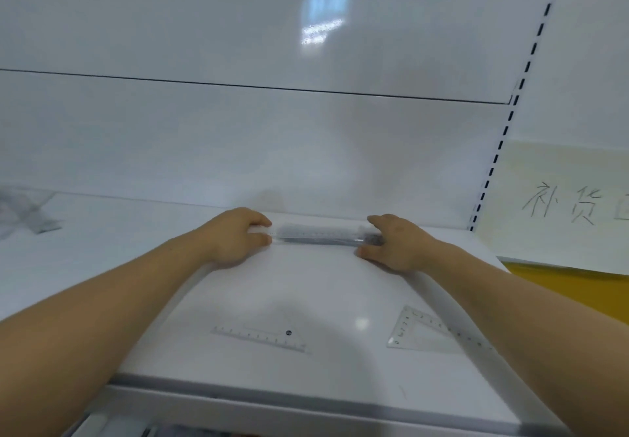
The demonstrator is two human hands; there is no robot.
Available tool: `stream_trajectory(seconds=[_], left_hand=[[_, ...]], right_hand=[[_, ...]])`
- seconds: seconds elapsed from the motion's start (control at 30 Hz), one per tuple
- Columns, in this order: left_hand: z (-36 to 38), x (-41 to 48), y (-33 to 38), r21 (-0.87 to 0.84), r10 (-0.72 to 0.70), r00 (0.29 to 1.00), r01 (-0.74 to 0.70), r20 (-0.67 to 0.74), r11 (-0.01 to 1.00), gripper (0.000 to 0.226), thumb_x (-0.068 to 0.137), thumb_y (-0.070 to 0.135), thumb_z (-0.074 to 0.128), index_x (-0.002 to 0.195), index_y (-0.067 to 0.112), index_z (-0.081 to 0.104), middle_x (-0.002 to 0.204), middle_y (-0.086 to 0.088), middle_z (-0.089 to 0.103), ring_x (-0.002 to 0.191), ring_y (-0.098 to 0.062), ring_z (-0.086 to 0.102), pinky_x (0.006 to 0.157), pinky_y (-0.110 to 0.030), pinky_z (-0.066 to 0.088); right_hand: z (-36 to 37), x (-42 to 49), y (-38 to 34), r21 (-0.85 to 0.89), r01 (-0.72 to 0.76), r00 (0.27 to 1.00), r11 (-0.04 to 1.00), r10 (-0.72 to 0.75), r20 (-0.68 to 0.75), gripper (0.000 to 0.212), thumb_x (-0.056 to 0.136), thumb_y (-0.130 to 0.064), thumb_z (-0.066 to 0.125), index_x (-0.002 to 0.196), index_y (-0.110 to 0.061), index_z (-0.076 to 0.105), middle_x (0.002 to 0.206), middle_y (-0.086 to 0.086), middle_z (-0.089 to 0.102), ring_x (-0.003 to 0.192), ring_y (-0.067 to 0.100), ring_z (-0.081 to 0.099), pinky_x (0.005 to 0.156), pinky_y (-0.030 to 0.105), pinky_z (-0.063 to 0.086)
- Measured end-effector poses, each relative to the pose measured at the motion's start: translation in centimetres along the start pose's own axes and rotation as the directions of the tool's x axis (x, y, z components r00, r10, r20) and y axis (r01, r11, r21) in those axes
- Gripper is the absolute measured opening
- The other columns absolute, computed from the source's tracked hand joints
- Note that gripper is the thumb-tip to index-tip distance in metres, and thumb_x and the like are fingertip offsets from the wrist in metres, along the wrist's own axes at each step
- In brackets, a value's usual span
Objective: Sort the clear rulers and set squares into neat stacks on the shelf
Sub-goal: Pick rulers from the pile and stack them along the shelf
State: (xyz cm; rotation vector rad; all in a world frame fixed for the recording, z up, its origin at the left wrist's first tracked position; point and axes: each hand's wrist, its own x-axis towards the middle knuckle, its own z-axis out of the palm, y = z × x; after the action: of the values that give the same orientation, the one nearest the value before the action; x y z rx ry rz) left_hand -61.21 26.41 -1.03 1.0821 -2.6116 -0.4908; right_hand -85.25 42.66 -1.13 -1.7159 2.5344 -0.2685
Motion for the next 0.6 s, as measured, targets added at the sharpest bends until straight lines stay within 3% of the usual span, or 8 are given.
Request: stream_trajectory(seconds=[0.2, 0.37, 0.6], left_hand=[[2.5, 2.9, 4.1, 0.037, 0.094, 0.995, -0.096, 0.038, 0.995, 0.044, 0.091, 0.04, 0.056, 0.131, 0.024, 0.049, 0.14, 0.0, 0.042, 0.126, -0.02, 0.043, 0.1, -0.026, 0.032], [3.6, 4.1, 5.5, 0.069, 0.119, 0.986, -0.128, 0.12, 0.989, 0.049, 0.091, 0.04, 0.056, 0.135, 0.022, 0.047, 0.142, 0.0, 0.045, 0.128, -0.019, 0.043, 0.104, -0.026, 0.03], [3.7, 4.8, 5.6, 0.069, 0.135, 0.982, -0.145, 0.132, 0.987, 0.05, 0.089, 0.033, 0.061, 0.136, 0.022, 0.047, 0.143, 0.0, 0.043, 0.131, -0.019, 0.04, 0.107, -0.026, 0.027]], right_hand=[[-0.1, -3.8, 5.8, 0.0, -0.226, 0.973, 0.974, 0.226, 0.036, 0.089, 0.084, -0.072, 0.041, 0.149, -0.015, 0.022, 0.154, 0.006, 0.026, 0.138, 0.024, 0.03, 0.111, 0.035, 0.026], [0.4, -5.8, 7.4, 0.036, -0.205, 0.979, 0.978, 0.204, 0.011, 0.078, 0.088, -0.068, 0.038, 0.144, -0.014, 0.034, 0.151, 0.003, 0.032, 0.138, 0.02, 0.03, 0.112, 0.032, 0.022], [0.4, -5.7, 7.5, 0.022, -0.206, 0.979, 0.978, 0.206, -0.006, 0.071, 0.086, -0.068, 0.039, 0.136, -0.017, 0.043, 0.14, 0.003, 0.042, 0.129, 0.021, 0.038, 0.107, 0.033, 0.03]])
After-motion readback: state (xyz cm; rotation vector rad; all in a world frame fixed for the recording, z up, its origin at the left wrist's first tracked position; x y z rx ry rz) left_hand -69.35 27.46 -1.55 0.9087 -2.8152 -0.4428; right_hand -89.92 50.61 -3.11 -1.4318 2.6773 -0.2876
